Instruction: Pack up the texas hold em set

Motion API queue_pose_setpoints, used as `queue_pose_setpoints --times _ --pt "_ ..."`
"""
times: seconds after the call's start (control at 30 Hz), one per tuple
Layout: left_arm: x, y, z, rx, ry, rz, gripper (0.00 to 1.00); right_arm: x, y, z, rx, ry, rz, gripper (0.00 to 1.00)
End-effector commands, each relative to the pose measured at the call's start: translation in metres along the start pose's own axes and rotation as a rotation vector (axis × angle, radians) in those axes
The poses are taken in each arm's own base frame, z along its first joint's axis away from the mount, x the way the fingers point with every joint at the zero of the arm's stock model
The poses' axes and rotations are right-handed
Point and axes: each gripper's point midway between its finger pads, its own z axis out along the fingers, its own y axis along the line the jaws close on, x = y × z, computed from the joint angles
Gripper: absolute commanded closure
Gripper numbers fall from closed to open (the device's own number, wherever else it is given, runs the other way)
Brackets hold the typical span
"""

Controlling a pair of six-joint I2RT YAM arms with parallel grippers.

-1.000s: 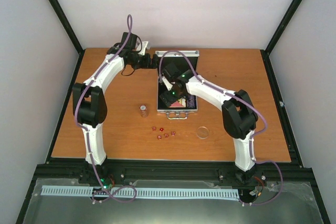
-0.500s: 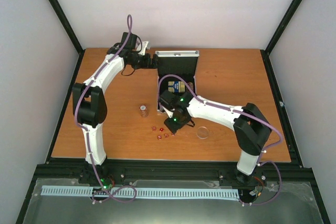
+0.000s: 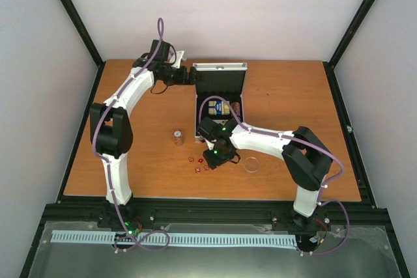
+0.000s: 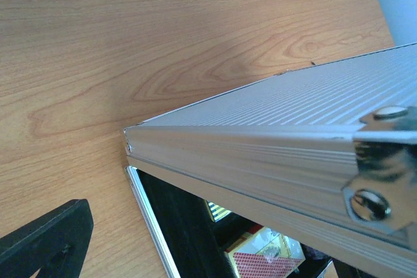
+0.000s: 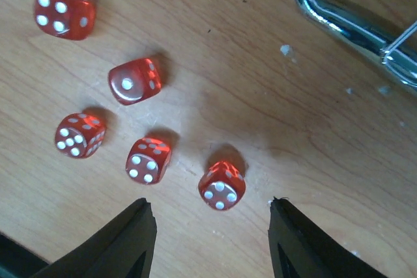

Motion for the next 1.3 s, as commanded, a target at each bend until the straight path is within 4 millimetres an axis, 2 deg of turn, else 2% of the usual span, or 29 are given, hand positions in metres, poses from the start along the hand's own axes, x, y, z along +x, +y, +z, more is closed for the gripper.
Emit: queue_pose_setpoints --times 0.0,0.33,0.63,1.0,1.1,1.2,1.27 --pt "-0.017 -0.015 -0.026 0.020 -0.065 0.022 0.00 0.002 0.001 0.017 -0.005 0.029 0.036 0.51" --pt "-0.019 -0.014 -0.025 0.017 -0.070 0.025 0.00 -0.002 -0.007 0.023 0.044 0.029 0.050 0.53" --pt "-0.018 -0.012 -0.024 0.012 -0.065 0.024 0.00 0.004 -0.008 0.034 0.044 0.058 0.043 0.55" --pt "-0.017 -0.012 -0.024 0.011 -0.064 0.024 0.00 0.005 -0.012 0.034 0.068 0.069 0.033 0.80" --pt "-0.017 -0.012 -0.026 0.008 -0.065 0.024 0.00 0.003 -0.015 0.027 0.092 0.064 0.023 0.83" --pt "-0.019 -0.014 -0.027 0.010 -0.069 0.028 0.00 -0.005 -0.019 0.014 0.125 0.043 0.013 0.92" --pt "-0.019 -0.015 -0.029 0.011 -0.073 0.028 0.00 -0.012 -0.021 0.004 0.149 0.024 0.009 0.94"
